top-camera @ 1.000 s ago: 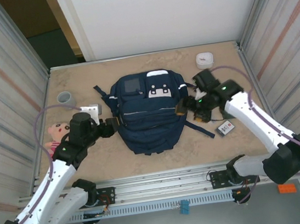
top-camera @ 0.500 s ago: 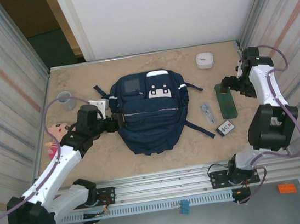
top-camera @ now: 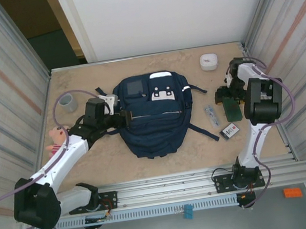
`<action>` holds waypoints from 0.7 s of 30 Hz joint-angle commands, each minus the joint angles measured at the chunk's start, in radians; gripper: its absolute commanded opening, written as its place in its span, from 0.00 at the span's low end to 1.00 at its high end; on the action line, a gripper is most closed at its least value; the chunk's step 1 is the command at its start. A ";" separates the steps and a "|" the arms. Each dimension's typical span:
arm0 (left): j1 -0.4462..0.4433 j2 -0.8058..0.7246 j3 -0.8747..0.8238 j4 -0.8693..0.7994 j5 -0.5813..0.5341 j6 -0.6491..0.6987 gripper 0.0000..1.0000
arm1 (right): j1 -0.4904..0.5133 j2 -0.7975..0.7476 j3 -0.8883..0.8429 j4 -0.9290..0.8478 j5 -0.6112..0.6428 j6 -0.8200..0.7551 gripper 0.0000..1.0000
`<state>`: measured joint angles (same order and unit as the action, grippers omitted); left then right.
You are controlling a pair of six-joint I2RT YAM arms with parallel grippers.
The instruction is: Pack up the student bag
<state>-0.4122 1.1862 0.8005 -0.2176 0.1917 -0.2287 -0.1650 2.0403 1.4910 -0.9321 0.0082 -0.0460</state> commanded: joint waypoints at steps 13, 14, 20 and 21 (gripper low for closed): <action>-0.061 0.200 0.232 -0.177 0.556 0.803 0.78 | -0.050 0.004 -0.007 0.056 -0.043 -0.005 0.66; -0.074 0.219 0.249 -0.201 0.539 0.844 0.79 | -0.056 -0.031 -0.026 0.078 -0.064 0.010 0.66; -0.162 0.339 0.308 -0.195 0.322 0.959 0.85 | -0.075 -0.264 -0.154 0.217 -0.213 0.083 0.64; -0.162 0.357 0.312 -0.172 0.322 0.956 0.86 | -0.074 -0.300 -0.170 0.232 -0.241 0.089 0.64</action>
<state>-0.5674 1.5021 1.0840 -0.3882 0.5896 0.6277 -0.2420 1.8725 1.3403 -0.7826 -0.1204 -0.0071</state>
